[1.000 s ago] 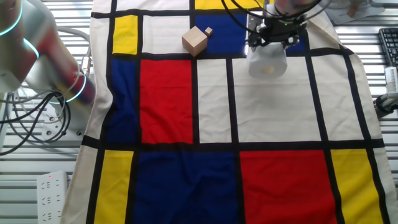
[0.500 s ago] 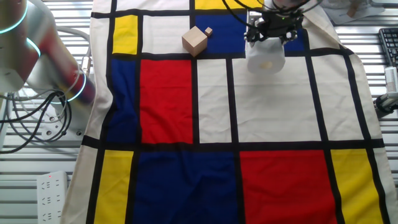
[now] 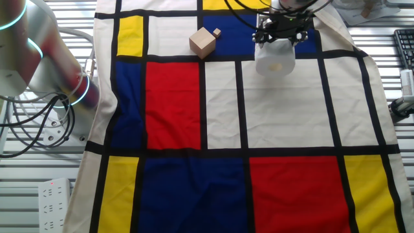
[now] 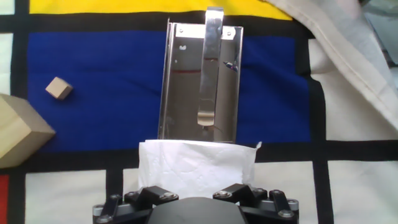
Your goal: Put the toilet paper on its holder
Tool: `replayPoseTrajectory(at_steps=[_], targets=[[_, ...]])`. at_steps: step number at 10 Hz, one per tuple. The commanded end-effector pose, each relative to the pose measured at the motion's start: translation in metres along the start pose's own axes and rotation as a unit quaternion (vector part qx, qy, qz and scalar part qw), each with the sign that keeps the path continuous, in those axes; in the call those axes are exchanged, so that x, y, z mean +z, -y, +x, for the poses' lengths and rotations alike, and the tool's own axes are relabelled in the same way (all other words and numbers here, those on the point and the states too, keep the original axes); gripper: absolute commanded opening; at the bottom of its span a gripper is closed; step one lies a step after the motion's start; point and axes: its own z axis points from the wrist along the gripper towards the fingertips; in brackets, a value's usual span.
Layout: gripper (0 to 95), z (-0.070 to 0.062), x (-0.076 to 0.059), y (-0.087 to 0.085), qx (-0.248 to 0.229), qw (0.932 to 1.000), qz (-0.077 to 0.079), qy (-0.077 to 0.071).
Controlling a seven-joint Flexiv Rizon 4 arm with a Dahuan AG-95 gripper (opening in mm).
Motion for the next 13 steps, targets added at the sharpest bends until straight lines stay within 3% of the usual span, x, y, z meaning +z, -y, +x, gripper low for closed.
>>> replayPoseTrajectory(at_steps=[1, 13], targets=[[0.0, 0.0034, 0.0038, -0.0001, -0.001, 1.0000, 0.001, 0.002], [0.0, 0.0059, 0.0072, 0.0000, -0.013, 0.9999, 0.004, 0.000]])
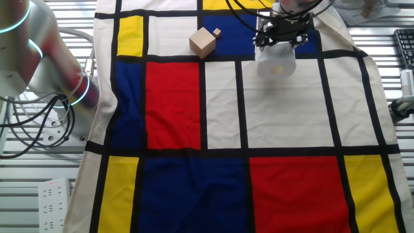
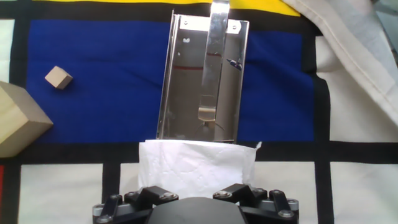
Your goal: Put the toilet paper on its holder
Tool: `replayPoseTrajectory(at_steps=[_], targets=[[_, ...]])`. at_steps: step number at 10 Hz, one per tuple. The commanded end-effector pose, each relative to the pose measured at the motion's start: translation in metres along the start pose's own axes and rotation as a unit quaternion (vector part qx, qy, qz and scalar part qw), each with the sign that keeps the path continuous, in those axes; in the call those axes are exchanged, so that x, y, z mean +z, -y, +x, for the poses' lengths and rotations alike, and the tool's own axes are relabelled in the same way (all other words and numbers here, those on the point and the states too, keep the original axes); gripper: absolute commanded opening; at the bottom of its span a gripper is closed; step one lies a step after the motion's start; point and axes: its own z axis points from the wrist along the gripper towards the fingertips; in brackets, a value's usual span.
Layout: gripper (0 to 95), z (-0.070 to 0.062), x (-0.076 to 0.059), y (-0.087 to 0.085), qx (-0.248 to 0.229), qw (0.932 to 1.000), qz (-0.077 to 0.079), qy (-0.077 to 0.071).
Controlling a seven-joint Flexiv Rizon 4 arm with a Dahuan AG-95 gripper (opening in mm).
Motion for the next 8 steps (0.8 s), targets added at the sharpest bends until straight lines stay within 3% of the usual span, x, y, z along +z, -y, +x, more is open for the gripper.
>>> replayPoseTrajectory(at_steps=[1, 4, 8], targets=[[0.0, 0.0003, -0.0009, -0.0007, -0.010, 0.9999, 0.000, -0.003], [0.0, 0.0003, -0.0009, -0.0007, -0.013, 0.9998, 0.000, -0.012], [0.0, 0.0003, -0.0009, -0.0007, 0.015, 0.9996, 0.019, -0.015]])
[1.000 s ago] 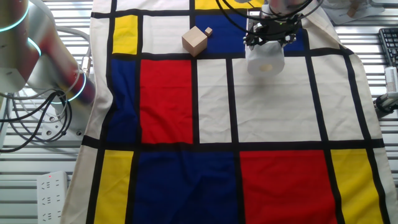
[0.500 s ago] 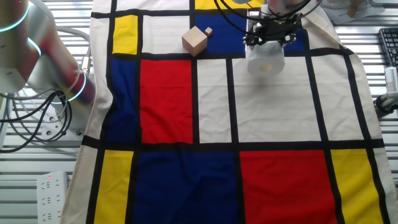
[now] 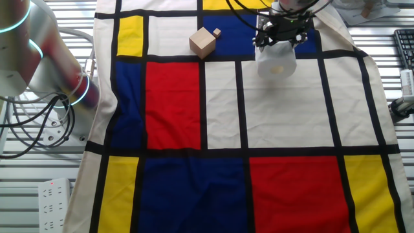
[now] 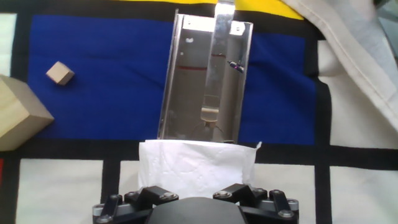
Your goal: Put the toilet paper on its holder
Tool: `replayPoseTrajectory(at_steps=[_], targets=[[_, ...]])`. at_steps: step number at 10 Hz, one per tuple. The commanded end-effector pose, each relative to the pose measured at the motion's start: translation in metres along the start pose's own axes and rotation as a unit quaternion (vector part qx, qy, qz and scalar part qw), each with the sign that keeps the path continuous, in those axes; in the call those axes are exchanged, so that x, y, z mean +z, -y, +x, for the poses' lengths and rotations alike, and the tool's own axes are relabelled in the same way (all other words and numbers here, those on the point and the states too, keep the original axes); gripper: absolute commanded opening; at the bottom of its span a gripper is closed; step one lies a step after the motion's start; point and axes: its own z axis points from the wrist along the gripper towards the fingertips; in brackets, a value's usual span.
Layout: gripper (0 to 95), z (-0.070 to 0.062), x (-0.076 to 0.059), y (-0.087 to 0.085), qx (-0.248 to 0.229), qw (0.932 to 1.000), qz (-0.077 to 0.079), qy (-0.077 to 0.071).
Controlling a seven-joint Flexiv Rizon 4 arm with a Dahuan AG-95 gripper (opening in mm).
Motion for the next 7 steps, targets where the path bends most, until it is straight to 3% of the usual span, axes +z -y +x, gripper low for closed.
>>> replayPoseTrajectory(at_steps=[1, 7], targets=[[0.0, 0.0014, -0.0005, -0.0015, 0.018, 0.9997, 0.015, 0.008], [0.0, -0.0023, -0.0025, 0.0023, 0.004, 0.9999, 0.008, 0.007]])
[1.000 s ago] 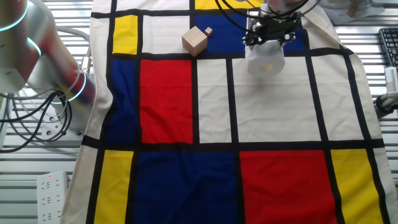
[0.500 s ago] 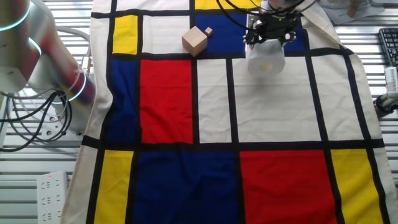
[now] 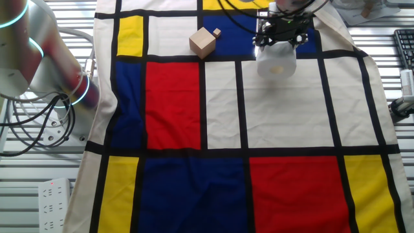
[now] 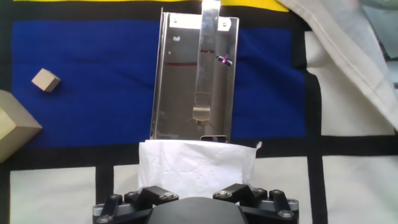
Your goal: Put the toilet paper on its holder
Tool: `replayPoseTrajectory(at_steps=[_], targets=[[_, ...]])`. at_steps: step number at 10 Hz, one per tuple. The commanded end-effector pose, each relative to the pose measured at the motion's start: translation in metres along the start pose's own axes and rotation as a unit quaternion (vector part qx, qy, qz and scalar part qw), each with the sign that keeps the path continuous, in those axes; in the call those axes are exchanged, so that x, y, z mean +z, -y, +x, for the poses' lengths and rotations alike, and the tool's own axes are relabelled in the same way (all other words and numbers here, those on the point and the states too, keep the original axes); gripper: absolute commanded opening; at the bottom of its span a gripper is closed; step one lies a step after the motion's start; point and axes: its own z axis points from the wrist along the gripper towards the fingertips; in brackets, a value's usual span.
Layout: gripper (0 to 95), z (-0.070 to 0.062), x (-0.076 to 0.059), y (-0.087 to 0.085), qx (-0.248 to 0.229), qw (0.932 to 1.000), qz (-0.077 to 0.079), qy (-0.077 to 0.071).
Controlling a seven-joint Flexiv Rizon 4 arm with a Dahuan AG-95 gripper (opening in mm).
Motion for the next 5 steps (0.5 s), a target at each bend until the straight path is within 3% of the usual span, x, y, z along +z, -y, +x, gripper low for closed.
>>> replayPoseTrajectory(at_steps=[1, 5], targets=[[0.0, -0.0014, -0.0017, 0.0019, 0.000, 1.0000, 0.002, -0.002], [0.0, -0.0077, -0.0031, 0.0093, -0.005, 1.0000, 0.002, -0.002]])
